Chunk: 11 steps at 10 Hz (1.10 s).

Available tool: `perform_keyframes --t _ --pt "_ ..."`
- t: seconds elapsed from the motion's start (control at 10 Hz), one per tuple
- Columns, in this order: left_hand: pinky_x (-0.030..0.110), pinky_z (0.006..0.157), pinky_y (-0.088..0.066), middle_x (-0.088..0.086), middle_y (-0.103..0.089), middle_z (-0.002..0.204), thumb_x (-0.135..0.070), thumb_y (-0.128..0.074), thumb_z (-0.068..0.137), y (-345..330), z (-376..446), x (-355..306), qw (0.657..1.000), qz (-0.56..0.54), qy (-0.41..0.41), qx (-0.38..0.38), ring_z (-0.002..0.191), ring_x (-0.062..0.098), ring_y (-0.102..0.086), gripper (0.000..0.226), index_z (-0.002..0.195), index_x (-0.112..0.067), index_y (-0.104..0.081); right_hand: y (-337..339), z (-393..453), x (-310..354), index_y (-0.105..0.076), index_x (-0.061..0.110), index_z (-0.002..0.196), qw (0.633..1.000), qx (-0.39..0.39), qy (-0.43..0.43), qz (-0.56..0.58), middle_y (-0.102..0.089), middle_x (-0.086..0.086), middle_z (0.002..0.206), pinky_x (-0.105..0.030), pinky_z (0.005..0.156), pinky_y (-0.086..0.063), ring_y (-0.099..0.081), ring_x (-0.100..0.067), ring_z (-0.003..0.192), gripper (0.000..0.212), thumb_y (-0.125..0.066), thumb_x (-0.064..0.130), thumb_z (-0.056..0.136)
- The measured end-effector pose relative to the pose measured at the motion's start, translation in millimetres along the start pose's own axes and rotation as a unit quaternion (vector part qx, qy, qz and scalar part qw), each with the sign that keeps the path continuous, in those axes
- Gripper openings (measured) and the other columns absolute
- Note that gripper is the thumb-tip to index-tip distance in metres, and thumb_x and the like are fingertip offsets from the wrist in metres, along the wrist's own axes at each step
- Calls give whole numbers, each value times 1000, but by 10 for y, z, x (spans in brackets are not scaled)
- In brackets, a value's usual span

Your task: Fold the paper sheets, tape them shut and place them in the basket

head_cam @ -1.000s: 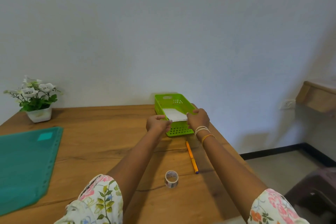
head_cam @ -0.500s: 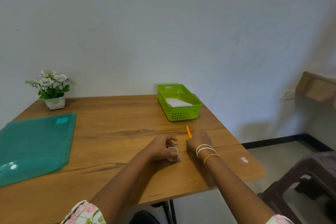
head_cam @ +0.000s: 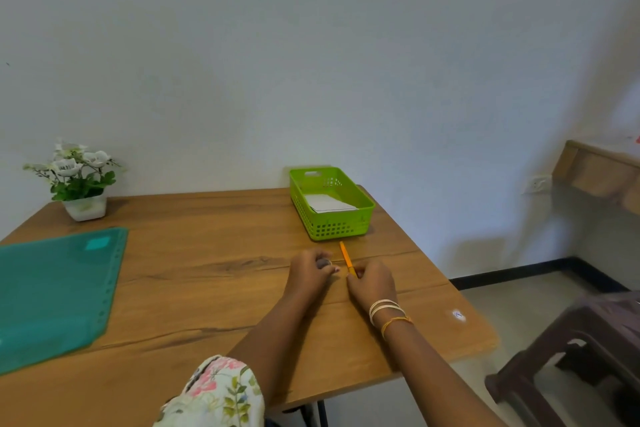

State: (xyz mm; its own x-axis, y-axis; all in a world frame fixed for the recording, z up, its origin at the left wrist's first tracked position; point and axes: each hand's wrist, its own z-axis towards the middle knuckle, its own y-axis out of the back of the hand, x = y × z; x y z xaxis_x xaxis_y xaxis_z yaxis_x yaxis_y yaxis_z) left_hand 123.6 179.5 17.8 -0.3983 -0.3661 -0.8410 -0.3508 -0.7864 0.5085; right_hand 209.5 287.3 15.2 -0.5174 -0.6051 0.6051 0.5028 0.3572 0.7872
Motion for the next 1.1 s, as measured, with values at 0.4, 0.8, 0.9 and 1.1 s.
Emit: perform_keyframes --t 0.4,0.8,0.9,1.1 --pt "28 85 -46 10 -65 122 -29 -70 85 -8 58 115 1000 4 -22 -8 109 21 -60 49 129 -9 -58 -36 21 -48 -72 10 85 1000 -3 16 7 -64 -6 77 -30 70 -48 -59 -25 76 26 -62 33 84" --pt "38 103 -39 9 -46 144 -45 -54 93 492 -336 235 972 221 -9 73 132 26 -41 59 144 -17 -39 57 -139 68 -47 12 62 999 36 2 -37 -58 -15 83 -34 64 -41 -56 -28 78 37 -67 34 83" --pt "38 102 -39 9 -46 144 -45 -52 94 579 -465 218 968 237 -8 80 131 27 -42 57 143 -18 -39 62 -229 90 -58 9 79 999 11 -6 -43 -59 -20 105 -38 80 -48 -58 -35 100 27 -66 34 83" --pt "39 104 -36 9 -43 147 -46 -45 97 756 -634 226 958 278 -14 66 132 26 -42 56 144 -18 -36 -6 -368 139 -59 10 109 993 -49 23 -108 -51 -12 120 -40 92 -44 -45 -30 116 40 -62 40 83"
